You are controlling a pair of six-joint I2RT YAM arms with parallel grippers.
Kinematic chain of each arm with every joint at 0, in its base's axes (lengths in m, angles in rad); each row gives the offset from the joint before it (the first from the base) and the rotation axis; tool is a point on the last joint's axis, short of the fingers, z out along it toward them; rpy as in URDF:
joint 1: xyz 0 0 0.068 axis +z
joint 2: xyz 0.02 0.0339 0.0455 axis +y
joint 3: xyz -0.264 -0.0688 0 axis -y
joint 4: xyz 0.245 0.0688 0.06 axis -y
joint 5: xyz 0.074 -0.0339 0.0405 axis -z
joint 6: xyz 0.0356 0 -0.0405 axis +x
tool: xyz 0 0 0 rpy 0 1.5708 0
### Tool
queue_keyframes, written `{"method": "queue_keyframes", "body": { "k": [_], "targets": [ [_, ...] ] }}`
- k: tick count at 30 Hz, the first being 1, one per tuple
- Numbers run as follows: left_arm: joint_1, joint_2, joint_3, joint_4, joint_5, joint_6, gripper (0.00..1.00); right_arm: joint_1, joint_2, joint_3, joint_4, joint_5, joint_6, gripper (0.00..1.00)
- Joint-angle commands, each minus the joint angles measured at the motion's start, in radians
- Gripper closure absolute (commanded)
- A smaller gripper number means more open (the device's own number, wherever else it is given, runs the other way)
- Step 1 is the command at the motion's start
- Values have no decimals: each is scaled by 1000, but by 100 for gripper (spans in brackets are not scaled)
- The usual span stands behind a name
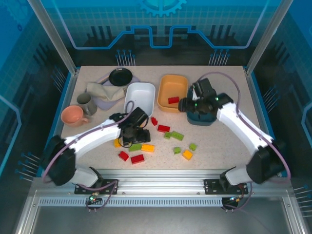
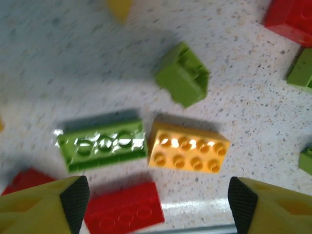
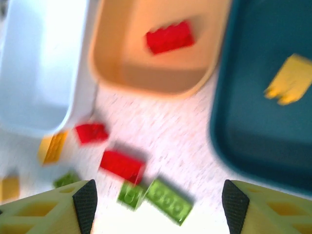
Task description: Sort the legos into containers by color
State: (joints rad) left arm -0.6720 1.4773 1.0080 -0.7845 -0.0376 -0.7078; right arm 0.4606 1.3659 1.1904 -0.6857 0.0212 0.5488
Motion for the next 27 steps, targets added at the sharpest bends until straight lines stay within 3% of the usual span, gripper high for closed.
{"method": "queue_keyframes", "body": {
  "k": [1,6,11,23,27],
  "targets": [
    [8,112,93,3,37,285,25,78,-153,-168,99,-122,-10,26],
    [7,230,178,-28,3,428,25,126,-351,-304,22,-144,34,26],
    [6,308,209,-28,-15,471,24,127,-479,-372,-65,-138,66,25],
    [6,359,208,13,-48,467,27,130,-492,-403,-43,-149,129,26],
    [5,372,204,24,-34,456,37,131,-464,-391,-35,-156,121,27]
  ]
}}
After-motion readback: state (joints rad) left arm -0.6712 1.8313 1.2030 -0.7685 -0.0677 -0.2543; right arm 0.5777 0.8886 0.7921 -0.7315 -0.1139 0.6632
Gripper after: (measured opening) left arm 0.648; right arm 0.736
